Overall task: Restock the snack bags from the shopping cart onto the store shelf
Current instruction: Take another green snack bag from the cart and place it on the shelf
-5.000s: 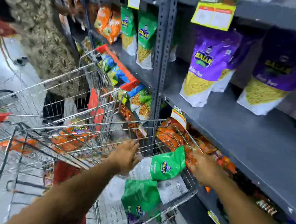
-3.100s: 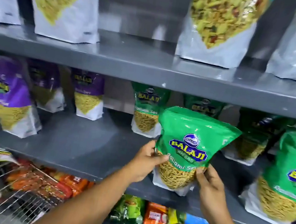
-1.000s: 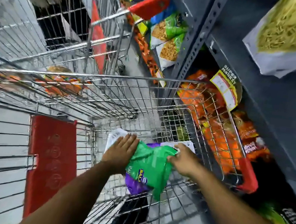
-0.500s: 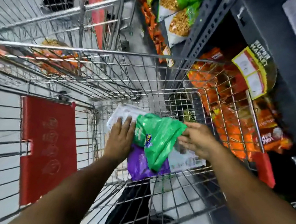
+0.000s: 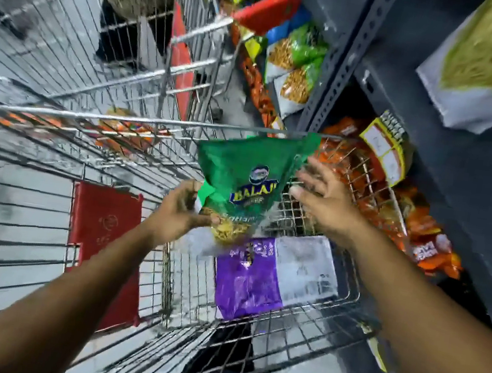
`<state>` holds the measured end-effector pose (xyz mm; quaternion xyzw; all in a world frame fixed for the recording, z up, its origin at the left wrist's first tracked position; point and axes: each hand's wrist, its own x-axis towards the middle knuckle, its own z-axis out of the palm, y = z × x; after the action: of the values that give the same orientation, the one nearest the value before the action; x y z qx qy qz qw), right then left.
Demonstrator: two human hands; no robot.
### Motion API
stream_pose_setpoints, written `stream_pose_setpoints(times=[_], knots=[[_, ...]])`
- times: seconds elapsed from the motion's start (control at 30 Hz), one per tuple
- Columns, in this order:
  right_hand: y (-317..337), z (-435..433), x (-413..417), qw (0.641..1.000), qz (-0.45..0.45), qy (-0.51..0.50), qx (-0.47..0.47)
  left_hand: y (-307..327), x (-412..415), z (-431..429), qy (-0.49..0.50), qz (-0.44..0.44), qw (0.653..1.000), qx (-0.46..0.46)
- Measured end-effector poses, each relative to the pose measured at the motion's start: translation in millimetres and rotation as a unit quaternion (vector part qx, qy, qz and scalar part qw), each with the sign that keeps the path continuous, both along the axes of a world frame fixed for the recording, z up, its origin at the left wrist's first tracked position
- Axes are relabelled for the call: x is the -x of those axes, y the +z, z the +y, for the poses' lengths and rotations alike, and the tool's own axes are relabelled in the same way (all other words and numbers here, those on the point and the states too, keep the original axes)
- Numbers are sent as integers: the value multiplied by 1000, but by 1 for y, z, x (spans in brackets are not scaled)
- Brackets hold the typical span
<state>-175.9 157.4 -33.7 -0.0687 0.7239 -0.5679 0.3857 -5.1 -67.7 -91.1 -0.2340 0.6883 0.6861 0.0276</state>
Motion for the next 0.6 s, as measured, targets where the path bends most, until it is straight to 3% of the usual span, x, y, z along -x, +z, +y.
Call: stream_pose_setpoints(times=[0.17,0.33,0.47,0.6], knots=[[77,27,-15,994,98,0,40,92,27,35,-64,82,993,-56],[151,87,-27,959,232,-137,90,167,62,98,-127,154,974,-111],[183,152,-43,924,240,-241,177,209,86,156,-174,178,962,-115],[202,235,-76,878,285,-336,189,231,103,240,-272,218,931,-108]])
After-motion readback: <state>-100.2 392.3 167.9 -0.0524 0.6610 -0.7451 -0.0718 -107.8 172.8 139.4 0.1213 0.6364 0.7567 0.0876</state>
